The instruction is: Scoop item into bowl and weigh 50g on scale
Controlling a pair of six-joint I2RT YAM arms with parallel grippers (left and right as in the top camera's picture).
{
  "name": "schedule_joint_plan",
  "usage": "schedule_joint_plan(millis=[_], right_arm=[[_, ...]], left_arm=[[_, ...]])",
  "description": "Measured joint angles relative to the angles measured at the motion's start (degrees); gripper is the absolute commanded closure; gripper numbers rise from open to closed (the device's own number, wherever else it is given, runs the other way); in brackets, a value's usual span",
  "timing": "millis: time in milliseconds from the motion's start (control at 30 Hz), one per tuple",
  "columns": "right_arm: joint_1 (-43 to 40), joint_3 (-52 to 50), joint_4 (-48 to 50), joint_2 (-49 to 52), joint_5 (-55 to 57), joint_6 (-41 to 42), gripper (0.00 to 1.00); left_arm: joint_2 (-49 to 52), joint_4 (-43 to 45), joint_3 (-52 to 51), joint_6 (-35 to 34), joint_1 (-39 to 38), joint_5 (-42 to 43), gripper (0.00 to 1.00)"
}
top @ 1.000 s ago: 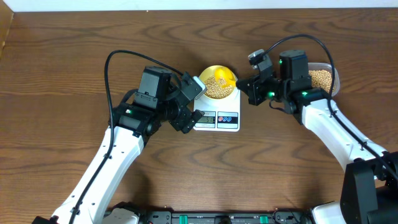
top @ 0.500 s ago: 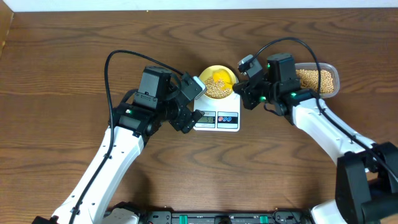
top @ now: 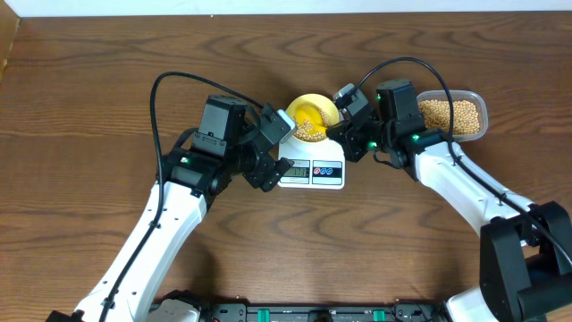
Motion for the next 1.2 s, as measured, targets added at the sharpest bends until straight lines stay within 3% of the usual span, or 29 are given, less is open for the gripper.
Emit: schedule_joint_plan(millis=[733, 1200], right_arm=[[-2.2, 0.0, 1.0, 0.0, -5.5, 8.7, 0.99], [-3.1, 0.0, 5.9, 0.0, -8.7, 9.4, 0.99]], left_arm=[[0.0, 0.0, 0.0, 0.0, 0.0, 0.0, 0.16], [0.0, 0.0, 0.0, 0.0, 0.0, 0.0, 0.16]])
